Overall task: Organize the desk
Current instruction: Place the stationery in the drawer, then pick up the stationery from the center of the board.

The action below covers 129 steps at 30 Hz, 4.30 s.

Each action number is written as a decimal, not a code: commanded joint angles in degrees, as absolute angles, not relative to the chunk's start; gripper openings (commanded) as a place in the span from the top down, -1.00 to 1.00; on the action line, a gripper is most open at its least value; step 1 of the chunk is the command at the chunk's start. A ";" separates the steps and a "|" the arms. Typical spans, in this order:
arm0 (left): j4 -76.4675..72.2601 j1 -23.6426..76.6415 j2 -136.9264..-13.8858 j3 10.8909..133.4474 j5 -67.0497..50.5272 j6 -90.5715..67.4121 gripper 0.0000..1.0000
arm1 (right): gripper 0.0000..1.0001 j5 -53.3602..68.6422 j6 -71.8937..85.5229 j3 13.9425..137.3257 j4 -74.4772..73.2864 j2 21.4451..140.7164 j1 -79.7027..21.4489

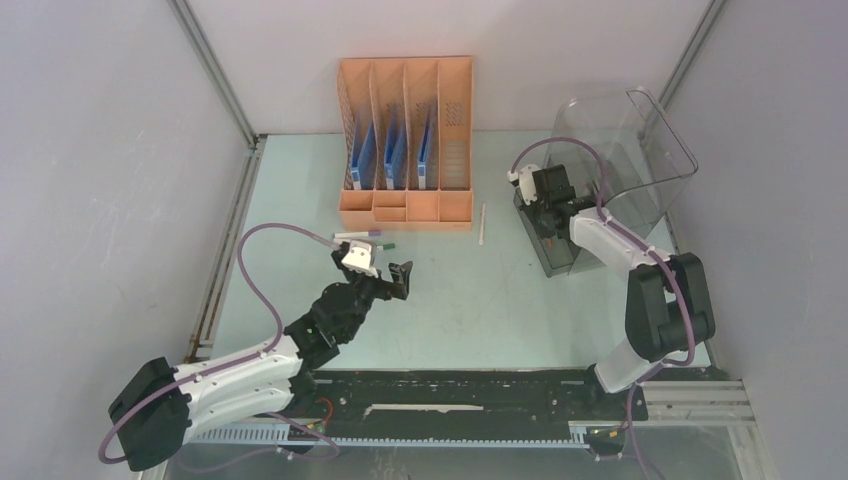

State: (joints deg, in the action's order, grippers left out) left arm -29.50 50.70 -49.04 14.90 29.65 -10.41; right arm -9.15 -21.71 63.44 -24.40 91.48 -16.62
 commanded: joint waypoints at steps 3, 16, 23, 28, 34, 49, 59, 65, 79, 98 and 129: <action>-32.47 50.45 -47.92 14.52 30.63 -9.14 -0.99 | 0.53 -10.56 -22.08 65.48 -22.68 92.02 -16.03; -33.13 50.46 -47.02 13.66 30.67 -9.23 -1.00 | 0.37 -9.43 -21.35 66.21 -23.91 91.75 -15.91; -33.22 50.45 -46.85 13.54 30.72 -9.23 -1.00 | 0.33 -4.27 -21.04 67.01 -26.01 89.54 -15.86; -33.59 50.45 -46.50 13.18 30.68 -9.23 -1.00 | 0.30 4.52 -20.21 67.92 -28.32 87.10 -15.95; -34.01 50.52 -45.82 12.57 30.72 -9.31 -1.00 | 0.29 12.62 -18.42 67.87 -28.78 85.11 -15.86; -34.54 50.45 -45.27 12.05 30.59 -9.23 -1.00 | 0.28 24.57 -8.81 71.78 -29.05 94.10 -16.13; -35.31 50.45 -44.52 11.23 30.59 -9.25 -1.00 | 0.28 20.69 -6.34 82.34 -34.79 109.16 -19.87; -35.42 50.45 -44.55 11.14 30.50 -9.23 -1.00 | 0.23 17.39 -3.60 89.55 -36.34 115.43 -20.44; -35.76 50.47 -44.43 10.99 30.50 -9.23 -1.00 | 0.18 9.94 3.83 96.67 -36.28 123.75 -21.65; -36.39 50.45 -43.25 9.97 30.36 -9.26 -1.00 | 0.68 4.71 -3.47 87.50 -39.54 120.37 -22.61; -36.48 50.45 -43.06 9.77 30.28 -9.14 -1.00 | 0.42 -2.60 -13.86 72.00 -38.97 111.88 -23.38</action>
